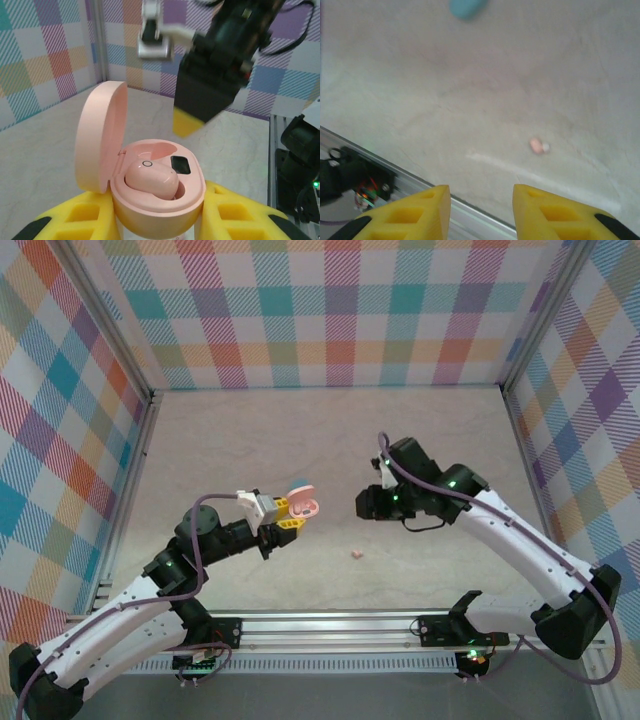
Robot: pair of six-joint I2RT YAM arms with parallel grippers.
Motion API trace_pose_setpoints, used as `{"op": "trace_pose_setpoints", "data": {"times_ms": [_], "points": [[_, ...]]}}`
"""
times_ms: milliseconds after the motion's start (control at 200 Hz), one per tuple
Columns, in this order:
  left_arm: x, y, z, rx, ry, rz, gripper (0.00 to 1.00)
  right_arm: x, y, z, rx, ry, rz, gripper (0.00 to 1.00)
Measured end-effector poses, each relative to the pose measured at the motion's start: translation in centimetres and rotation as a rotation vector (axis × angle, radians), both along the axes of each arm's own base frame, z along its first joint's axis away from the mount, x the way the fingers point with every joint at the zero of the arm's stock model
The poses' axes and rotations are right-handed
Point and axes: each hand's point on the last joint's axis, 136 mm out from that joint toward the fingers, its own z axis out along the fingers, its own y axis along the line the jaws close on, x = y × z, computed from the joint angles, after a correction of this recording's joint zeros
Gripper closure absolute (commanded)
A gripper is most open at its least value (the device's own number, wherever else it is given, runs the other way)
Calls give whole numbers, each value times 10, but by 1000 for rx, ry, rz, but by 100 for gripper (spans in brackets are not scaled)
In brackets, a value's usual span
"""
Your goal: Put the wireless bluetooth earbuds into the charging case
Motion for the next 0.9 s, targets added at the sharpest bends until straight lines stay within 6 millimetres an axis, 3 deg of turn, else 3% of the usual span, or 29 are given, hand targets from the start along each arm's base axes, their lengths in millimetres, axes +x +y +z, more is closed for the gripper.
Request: {"op": "trace_pose_setpoints", "data": {"times_ms": [100,285,605,900], "points": [[-6,2,6,-13,-25,-18,78,-10,-4,-23,-20,68,-7,61],[-12,6,3,8,-35,-27,78,-13,0,-32,1,95,-8,62],[-12,6,-7,44,-26,-26,78,-31,-3,-80,-25,234,-30,64],[-8,7,-13,56,-16,-8,78,-33,9,-108,-55,281,-22,71]]}}
